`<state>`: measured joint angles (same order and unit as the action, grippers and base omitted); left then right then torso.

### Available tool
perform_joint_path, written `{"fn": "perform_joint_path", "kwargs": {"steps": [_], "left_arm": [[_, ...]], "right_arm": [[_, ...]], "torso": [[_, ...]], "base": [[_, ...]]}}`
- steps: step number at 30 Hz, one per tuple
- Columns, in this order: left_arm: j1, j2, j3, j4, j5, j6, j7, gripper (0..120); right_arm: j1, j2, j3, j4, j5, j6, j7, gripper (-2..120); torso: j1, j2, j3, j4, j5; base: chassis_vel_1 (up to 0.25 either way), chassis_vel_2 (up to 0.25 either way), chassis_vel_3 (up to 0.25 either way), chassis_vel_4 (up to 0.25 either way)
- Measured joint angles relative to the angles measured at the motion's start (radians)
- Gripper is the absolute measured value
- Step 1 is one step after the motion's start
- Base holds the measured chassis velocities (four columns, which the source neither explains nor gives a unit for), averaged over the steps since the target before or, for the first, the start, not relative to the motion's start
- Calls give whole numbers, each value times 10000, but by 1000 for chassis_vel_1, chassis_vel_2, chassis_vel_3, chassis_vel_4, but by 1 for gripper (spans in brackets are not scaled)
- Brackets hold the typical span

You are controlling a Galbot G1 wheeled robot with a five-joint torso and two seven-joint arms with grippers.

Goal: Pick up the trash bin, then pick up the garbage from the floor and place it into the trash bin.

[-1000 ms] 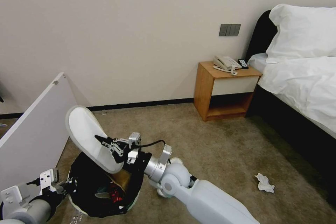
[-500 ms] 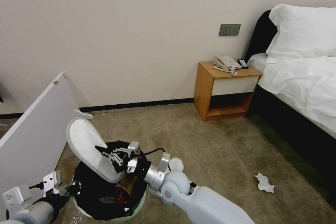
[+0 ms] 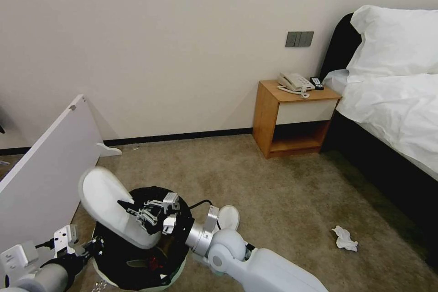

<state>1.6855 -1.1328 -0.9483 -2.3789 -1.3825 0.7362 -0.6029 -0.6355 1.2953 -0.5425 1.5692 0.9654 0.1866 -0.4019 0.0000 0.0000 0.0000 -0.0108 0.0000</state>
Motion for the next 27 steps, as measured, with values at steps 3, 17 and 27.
{"fn": "perform_joint_path", "kwargs": {"steps": [3, 17, 27], "left_arm": [[-40, 36, -28, 21, -6, 0, 9, 1], [-135, 71, -158, 122, 25, -9, 58, 1], [-153, 7, -358, 197, 34, -14, 106, 1]], "right_arm": [[-40, -67, -7, 44, -59, 0, 41, 39], [-99, -302, -40, 514, -280, -85, 459, 88], [-179, -540, 1039, 1721, -653, 294, 1093, 100]], "torso": [[0, 0, 0, 0, 0], [0, 0, 0, 0, 0], [0, 0, 0, 1, 0]], "base": [[0, 0, 0, 0], [0, 0, 0, 0], [0, 0, 0, 0]]}}
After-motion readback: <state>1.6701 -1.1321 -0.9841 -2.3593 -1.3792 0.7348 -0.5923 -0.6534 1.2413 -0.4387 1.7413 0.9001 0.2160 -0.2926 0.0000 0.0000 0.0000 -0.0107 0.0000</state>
